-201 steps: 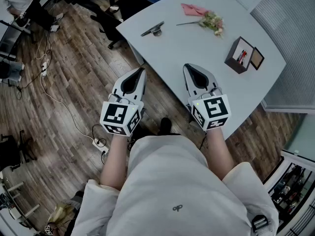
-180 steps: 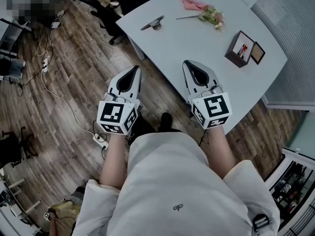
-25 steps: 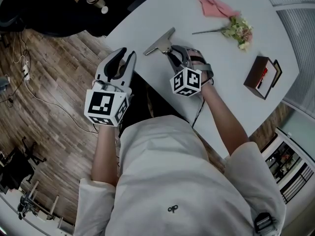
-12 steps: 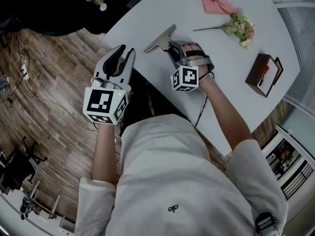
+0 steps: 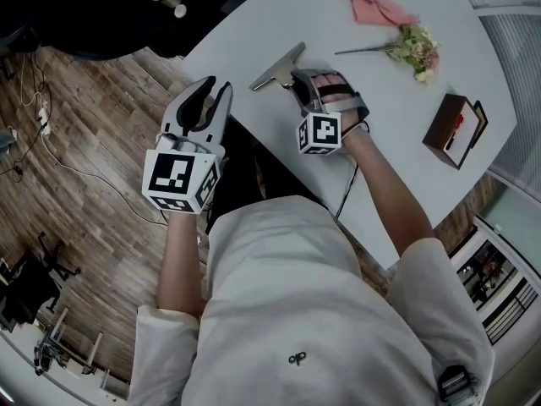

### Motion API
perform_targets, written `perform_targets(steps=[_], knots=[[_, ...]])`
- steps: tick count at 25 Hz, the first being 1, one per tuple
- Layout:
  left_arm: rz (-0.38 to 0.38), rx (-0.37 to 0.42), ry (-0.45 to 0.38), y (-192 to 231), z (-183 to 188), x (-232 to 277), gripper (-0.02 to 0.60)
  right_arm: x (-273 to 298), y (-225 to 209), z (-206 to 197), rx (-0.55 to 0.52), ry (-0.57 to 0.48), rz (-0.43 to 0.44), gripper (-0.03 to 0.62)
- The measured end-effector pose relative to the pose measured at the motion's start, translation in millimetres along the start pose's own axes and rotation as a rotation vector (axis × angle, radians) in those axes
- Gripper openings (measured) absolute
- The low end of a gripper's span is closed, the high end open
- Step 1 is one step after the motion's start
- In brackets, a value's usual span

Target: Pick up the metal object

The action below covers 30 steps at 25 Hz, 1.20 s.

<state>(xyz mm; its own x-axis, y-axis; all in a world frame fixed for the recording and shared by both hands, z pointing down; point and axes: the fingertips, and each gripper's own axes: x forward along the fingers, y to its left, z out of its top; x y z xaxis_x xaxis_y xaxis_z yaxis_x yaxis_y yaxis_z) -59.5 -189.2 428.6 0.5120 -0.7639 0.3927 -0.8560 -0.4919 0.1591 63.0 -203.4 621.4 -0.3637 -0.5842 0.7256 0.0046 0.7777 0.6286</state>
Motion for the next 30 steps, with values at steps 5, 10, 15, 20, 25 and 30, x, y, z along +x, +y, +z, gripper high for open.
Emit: perform_targets(steps=[5,10,15,20,25,30], knots=[[0.003,-0.001,-0.001,0.6,0.0,-0.8,0.087,0.4,0.5,1.6,-0.016,-0.007,0.001,0.106],[0.003,0.001,-0.002,0.2,1.5,-0.7,0.087,0.5,1.7,2.0,-0.028,-0.011,0.007,0.092],[0.007,0.001,-0.006,0.5,2.4,-0.4,0.087,0.8,2.4,2.3,-0.039,-0.014,0.014,0.087],[0.007,-0.001,-0.007,0.4,3.8,0.5,0.087,-0.2,2.4,2.4,-0.040,-0.014,0.031,0.084],[0.016,-0.001,-0.008,1.1,3.4,-0.8,0.087,-0.3,1.5,2.7,-0.038,-0.021,0.031,0.081],[0.023,0.001,-0.015,1.6,6.2,-2.4,0.087,-1.9,-2.9,5.3,-0.044,-0.033,0.018,0.069]])
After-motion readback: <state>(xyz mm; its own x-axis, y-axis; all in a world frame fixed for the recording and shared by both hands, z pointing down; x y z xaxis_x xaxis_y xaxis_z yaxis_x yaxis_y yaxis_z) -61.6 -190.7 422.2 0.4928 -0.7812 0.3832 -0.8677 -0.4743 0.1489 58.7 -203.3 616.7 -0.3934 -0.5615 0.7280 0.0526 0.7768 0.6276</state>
